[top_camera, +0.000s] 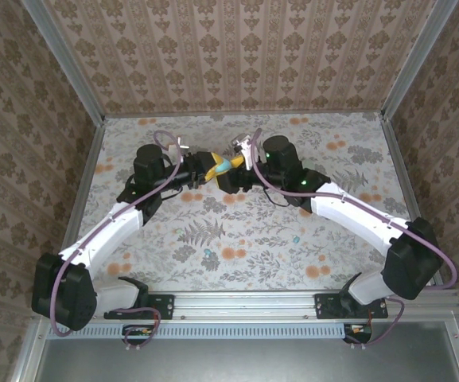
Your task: Insert wireless bluetooth earbuds into charging case
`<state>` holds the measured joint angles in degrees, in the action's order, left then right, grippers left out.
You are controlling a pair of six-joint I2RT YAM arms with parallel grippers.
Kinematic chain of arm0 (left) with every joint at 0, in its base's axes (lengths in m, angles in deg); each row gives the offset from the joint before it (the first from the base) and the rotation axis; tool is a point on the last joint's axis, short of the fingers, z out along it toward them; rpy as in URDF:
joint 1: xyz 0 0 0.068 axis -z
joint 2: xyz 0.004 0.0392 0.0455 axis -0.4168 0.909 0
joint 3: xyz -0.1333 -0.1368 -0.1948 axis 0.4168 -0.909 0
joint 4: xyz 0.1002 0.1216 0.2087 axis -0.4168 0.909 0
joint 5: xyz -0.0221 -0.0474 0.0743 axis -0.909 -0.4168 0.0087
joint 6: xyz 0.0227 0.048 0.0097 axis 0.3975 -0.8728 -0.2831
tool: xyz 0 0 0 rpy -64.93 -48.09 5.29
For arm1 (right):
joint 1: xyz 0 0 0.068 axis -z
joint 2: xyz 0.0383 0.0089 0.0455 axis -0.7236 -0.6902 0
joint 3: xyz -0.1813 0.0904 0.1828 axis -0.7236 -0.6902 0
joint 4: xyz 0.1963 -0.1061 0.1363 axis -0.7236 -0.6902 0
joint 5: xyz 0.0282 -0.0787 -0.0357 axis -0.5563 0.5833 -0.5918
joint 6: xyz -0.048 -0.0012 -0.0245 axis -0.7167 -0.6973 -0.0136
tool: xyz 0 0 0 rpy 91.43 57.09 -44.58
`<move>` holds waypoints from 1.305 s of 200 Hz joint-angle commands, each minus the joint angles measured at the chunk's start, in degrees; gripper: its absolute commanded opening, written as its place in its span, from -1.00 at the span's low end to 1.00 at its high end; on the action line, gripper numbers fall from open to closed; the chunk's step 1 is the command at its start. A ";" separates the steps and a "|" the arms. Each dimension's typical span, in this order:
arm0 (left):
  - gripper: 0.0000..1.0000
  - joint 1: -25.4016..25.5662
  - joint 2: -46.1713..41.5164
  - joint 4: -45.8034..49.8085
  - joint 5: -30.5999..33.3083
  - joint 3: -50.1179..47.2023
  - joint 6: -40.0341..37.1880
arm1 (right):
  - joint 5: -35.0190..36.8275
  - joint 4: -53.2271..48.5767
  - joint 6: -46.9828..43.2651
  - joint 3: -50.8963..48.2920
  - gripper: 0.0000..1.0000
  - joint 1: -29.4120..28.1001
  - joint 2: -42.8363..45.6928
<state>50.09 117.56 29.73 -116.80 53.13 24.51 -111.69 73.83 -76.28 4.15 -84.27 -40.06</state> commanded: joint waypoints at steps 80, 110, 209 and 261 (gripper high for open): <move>-0.46 0.26 -1.27 -0.30 -4.21 1.25 -1.99 | -4.14 -6.76 -6.83 6.61 -0.64 0.03 -2.27; 0.18 -1.54 -2.95 7.69 -6.76 3.93 -12.60 | -7.86 -12.26 -9.84 9.02 -0.68 0.89 -2.03; 0.65 -10.85 -13.94 23.46 -10.52 4.40 -57.16 | -21.76 -31.56 -18.65 15.55 -0.69 6.14 -0.28; 0.86 -10.51 -22.93 21.14 -11.94 -2.46 -78.45 | -25.58 -33.61 -21.04 14.96 -0.69 6.35 0.41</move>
<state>39.29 96.29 51.77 -126.48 52.82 -40.18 -132.98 42.80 -94.55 17.98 -78.17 -41.74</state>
